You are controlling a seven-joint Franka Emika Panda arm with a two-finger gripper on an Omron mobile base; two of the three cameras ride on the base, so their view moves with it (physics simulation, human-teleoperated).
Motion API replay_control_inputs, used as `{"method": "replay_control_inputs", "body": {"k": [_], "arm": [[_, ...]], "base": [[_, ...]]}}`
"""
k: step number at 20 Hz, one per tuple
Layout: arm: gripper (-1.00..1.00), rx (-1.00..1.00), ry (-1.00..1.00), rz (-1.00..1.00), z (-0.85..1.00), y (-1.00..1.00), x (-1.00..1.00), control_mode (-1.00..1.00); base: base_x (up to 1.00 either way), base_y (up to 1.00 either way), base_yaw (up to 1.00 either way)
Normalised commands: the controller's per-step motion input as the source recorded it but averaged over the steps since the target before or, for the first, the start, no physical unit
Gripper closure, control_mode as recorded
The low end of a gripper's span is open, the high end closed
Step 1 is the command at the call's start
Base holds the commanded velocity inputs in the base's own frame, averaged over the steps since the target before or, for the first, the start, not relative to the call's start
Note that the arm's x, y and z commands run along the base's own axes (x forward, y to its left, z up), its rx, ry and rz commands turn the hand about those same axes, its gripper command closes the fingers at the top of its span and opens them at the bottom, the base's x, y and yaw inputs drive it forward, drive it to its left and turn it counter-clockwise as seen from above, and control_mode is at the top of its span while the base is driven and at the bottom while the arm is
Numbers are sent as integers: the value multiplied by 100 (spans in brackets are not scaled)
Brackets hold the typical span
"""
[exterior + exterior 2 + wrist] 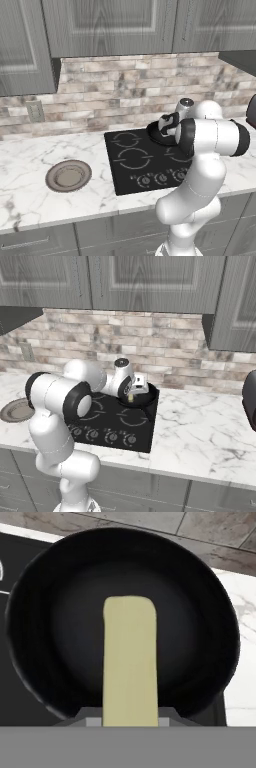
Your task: Pick up the butter stick and place it in the pan. Then turn on the burner for the pan.
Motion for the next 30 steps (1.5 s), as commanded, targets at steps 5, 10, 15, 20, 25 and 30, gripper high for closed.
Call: {"method": "replay_control_inputs", "body": {"k": [5,10,15,20,25,30], "arm": [[100,0,0,0,-18,-1,12,-100],[100,0,0,0,-19,0,13,-100],[-100,0,2,1,-8,0,14,-100],[-100,1,0,2,0,-4,8,-100],[-100,1,0,2,0,-4,0,-100],[-100,0,-2,0,25,1,-26,-100]], "base": [[0,0,0],[0,0,0],[0,0,0],[0,0,0],[0,0,0],[0,0,0]]}}
